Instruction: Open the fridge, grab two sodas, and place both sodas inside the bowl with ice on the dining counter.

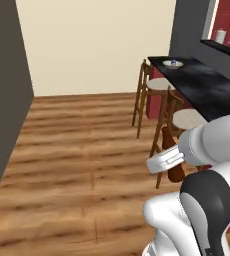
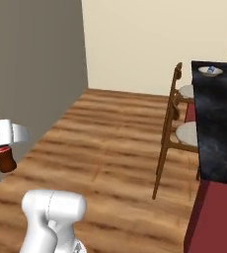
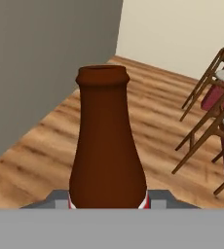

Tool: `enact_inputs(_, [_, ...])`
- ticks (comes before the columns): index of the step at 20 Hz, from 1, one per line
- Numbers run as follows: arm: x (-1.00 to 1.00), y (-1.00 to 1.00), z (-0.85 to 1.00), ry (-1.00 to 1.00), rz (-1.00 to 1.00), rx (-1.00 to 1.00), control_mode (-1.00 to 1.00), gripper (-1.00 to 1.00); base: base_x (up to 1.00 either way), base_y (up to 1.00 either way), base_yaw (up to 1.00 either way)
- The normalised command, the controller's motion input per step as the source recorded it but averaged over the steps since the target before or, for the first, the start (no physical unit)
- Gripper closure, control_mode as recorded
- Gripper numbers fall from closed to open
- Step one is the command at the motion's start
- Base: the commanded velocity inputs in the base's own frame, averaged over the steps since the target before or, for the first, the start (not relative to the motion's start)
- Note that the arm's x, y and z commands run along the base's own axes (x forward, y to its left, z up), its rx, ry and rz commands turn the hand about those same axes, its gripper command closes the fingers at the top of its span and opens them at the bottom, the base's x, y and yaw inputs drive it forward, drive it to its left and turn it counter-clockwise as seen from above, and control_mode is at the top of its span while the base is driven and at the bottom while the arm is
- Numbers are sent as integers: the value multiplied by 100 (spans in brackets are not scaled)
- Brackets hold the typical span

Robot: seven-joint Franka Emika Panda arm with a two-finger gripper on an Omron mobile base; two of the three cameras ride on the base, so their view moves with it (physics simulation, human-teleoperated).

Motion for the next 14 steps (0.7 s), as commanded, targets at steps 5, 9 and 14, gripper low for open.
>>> enact_inputs(5, [0, 0, 0, 0, 0, 0, 100, 100, 86, 46, -41])
enact_inputs(9, [0, 0, 0, 0, 0, 0, 100, 100, 74, 63, -45])
enact_inputs(14, [0, 0, 0, 0, 0, 0, 100, 100, 65, 78, -45])
